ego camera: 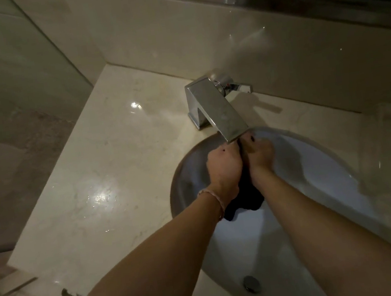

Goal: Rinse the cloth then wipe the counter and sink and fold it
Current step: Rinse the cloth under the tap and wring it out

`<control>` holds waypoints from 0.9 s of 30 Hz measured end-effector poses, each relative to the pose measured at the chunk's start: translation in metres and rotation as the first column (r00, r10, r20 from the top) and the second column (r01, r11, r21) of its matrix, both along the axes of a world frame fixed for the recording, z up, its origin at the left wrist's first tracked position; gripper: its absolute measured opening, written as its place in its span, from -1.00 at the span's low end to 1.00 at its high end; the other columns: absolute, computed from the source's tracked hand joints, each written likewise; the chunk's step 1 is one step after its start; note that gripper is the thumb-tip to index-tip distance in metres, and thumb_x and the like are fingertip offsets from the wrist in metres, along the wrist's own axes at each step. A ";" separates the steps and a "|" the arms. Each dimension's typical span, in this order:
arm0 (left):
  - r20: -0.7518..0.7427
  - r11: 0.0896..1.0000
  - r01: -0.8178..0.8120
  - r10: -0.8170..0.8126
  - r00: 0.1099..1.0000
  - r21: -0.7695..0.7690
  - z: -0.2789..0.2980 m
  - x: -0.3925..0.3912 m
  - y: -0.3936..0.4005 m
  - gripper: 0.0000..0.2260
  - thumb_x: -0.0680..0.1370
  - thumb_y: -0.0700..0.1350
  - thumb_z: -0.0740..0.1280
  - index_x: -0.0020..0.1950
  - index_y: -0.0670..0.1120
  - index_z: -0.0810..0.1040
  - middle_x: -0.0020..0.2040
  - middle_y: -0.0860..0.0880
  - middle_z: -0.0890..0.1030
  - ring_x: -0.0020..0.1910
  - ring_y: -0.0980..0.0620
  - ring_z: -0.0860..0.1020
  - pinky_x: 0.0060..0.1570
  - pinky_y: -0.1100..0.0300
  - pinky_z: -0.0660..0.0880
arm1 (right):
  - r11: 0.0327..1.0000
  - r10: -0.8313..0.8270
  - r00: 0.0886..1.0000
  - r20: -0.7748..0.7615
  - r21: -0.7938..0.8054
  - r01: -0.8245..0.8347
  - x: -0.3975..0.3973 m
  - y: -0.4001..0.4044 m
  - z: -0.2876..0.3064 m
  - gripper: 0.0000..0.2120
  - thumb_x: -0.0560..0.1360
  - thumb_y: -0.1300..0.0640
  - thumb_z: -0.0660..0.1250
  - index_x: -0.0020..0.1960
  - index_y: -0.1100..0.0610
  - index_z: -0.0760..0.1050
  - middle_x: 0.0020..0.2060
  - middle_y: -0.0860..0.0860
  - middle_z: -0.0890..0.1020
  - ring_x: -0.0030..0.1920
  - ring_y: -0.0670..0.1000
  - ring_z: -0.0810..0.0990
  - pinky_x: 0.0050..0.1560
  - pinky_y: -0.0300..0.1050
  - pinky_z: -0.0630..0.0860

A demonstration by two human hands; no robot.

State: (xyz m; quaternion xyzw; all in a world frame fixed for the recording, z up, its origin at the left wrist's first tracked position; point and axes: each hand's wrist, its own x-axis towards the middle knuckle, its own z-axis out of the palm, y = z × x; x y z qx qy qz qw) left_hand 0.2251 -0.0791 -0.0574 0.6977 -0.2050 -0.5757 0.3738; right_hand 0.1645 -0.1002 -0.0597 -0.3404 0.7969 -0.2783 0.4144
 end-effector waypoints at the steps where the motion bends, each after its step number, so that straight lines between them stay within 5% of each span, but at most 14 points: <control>1: 0.030 1.000 -0.021 0.021 0.999 0.004 -0.001 0.003 -0.003 -0.68 0.59 -0.05 0.28 -0.20 -0.26 0.60 -0.20 -0.24 0.67 -0.21 -0.10 0.58 -0.12 -0.14 0.58 | 1.000 0.006 1.000 0.000 0.015 -0.006 0.004 0.004 0.003 -0.60 0.60 -0.01 0.20 -0.37 0.09 0.50 -0.28 0.14 0.65 -0.15 0.23 0.65 -0.18 0.05 0.53; 3: 0.156 0.999 -0.034 0.030 0.987 0.019 -0.007 0.015 -0.010 -0.58 0.67 0.03 0.21 -0.27 -0.18 0.56 -0.27 -0.15 0.64 -0.25 -0.06 0.57 -0.15 -0.11 0.50 | 1.000 0.024 0.998 0.061 0.002 -0.025 0.017 0.022 0.023 -0.63 0.59 0.01 0.22 -0.28 0.17 0.58 -0.32 0.09 0.65 -0.25 0.12 0.63 -0.28 -0.10 0.46; 6: 0.305 0.999 -0.010 -0.003 0.952 0.042 -0.005 0.032 -0.013 -0.56 0.71 0.09 0.10 -0.28 -0.06 0.50 -0.27 -0.07 0.59 -0.28 0.01 0.50 -0.18 0.05 0.33 | 0.996 0.068 0.985 0.160 -0.070 -0.057 0.030 0.039 0.032 -0.65 0.58 0.06 0.24 -0.29 0.22 0.56 -0.36 0.12 0.63 -0.26 0.15 0.62 -0.23 0.00 0.55; 10: 0.051 0.987 -0.128 0.123 0.991 0.101 0.009 0.012 -0.008 -0.58 0.70 0.01 0.16 -0.28 -0.12 0.57 -0.30 -0.07 0.62 -0.26 -0.04 0.57 -0.29 0.15 0.45 | 0.998 0.046 0.998 0.048 -0.033 -0.045 0.019 0.011 0.019 -0.68 0.56 0.08 0.24 -0.26 0.24 0.59 -0.26 0.20 0.67 -0.17 0.23 0.66 -0.17 0.11 0.57; 13: -0.041 0.995 -0.079 0.081 0.996 0.056 0.008 -0.002 -0.001 -0.64 0.65 -0.06 0.25 -0.25 -0.19 0.63 -0.20 -0.20 0.69 -0.19 -0.18 0.63 -0.12 -0.04 0.60 | 0.997 0.071 0.997 -0.031 0.034 -0.070 0.005 -0.009 0.012 -0.65 0.63 0.10 0.19 -0.02 0.31 0.66 -0.07 0.30 0.67 0.01 0.30 0.62 -0.25 -0.07 0.21; 17: 0.173 0.992 -0.127 0.126 0.977 -0.006 0.005 0.019 -0.014 -0.52 0.68 0.10 0.17 -0.34 -0.11 0.56 -0.31 -0.08 0.62 -0.31 0.01 0.53 -0.17 0.05 0.46 | 1.000 0.001 0.987 0.159 -0.010 0.001 0.022 0.019 0.026 -0.64 0.59 0.06 0.22 -0.23 0.27 0.59 -0.33 0.14 0.65 -0.21 0.20 0.65 -0.26 0.04 0.52; 21: 0.336 0.997 0.081 -0.072 0.939 -0.014 -0.002 0.026 -0.011 -0.71 0.68 0.03 0.19 -0.18 -0.08 0.44 -0.23 -0.01 0.55 -0.22 -0.02 0.46 -0.21 0.15 0.24 | 0.997 0.046 0.985 0.164 -0.075 -0.034 0.023 0.031 0.032 -0.62 0.60 0.07 0.19 -0.26 0.29 0.55 -0.33 0.17 0.63 -0.25 0.19 0.60 -0.27 0.00 0.51; 24: 0.112 0.996 -0.087 0.087 0.990 -0.007 0.002 0.023 -0.012 -0.69 0.68 0.09 0.16 -0.21 0.01 0.43 -0.16 -0.05 0.53 -0.13 -0.07 0.49 -0.04 0.02 0.49 | 0.991 0.051 0.989 0.136 -0.132 -0.033 0.025 0.029 0.035 -0.63 0.57 0.14 0.21 -0.39 0.21 0.46 -0.37 0.19 0.61 -0.29 0.19 0.58 -0.27 0.05 0.52; 27: -0.008 0.995 -0.098 0.098 0.995 0.003 0.008 0.009 -0.008 -0.69 0.67 0.00 0.18 -0.24 -0.03 0.48 -0.26 -0.06 0.53 -0.26 -0.01 0.49 -0.06 0.03 0.50 | 0.995 -0.034 0.991 0.131 -0.092 0.046 0.014 0.016 0.020 -0.65 0.52 0.08 0.26 -0.44 0.10 0.47 -0.36 0.17 0.64 -0.26 0.22 0.63 -0.21 0.14 0.58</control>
